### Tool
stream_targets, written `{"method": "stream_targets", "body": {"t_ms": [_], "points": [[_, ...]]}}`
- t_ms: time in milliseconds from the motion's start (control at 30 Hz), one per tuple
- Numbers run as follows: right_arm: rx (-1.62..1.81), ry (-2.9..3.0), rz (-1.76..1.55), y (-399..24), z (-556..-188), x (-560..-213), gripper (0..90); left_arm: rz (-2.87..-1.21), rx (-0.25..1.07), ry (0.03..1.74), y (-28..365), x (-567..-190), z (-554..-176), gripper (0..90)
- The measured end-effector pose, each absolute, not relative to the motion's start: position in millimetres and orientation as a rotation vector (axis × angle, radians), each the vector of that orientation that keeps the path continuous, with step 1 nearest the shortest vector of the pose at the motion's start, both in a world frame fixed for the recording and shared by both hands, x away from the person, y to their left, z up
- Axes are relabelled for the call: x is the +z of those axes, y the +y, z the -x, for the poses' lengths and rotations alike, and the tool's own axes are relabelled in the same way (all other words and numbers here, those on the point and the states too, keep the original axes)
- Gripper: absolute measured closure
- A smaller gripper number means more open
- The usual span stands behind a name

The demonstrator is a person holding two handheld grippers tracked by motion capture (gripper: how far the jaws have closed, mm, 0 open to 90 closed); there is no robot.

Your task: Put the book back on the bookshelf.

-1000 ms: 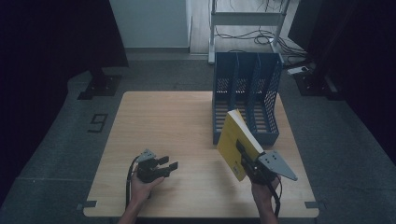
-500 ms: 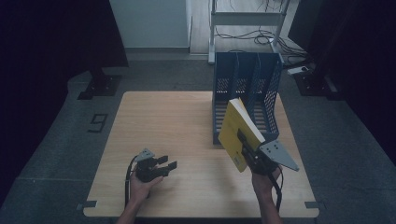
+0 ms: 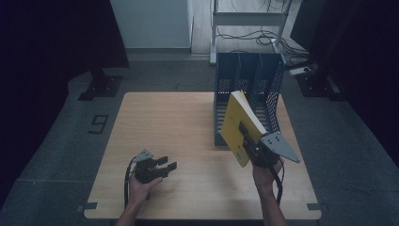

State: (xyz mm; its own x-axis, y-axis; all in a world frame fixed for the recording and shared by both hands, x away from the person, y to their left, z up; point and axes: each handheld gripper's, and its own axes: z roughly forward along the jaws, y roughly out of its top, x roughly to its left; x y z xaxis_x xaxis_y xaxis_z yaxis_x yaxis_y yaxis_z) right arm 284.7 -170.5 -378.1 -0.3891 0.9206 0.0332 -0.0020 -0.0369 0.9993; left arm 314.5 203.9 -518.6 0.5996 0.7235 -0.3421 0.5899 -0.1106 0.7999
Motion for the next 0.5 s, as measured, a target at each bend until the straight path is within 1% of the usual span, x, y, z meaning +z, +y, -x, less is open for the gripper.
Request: {"method": "stream_targets", "body": {"t_ms": [500], "points": [[1.498, 1.468, -1.054, -167, -306, -377, 74.6, -1.797, 0.163, 1.068, 202, -518, -314, 42.3]]}}
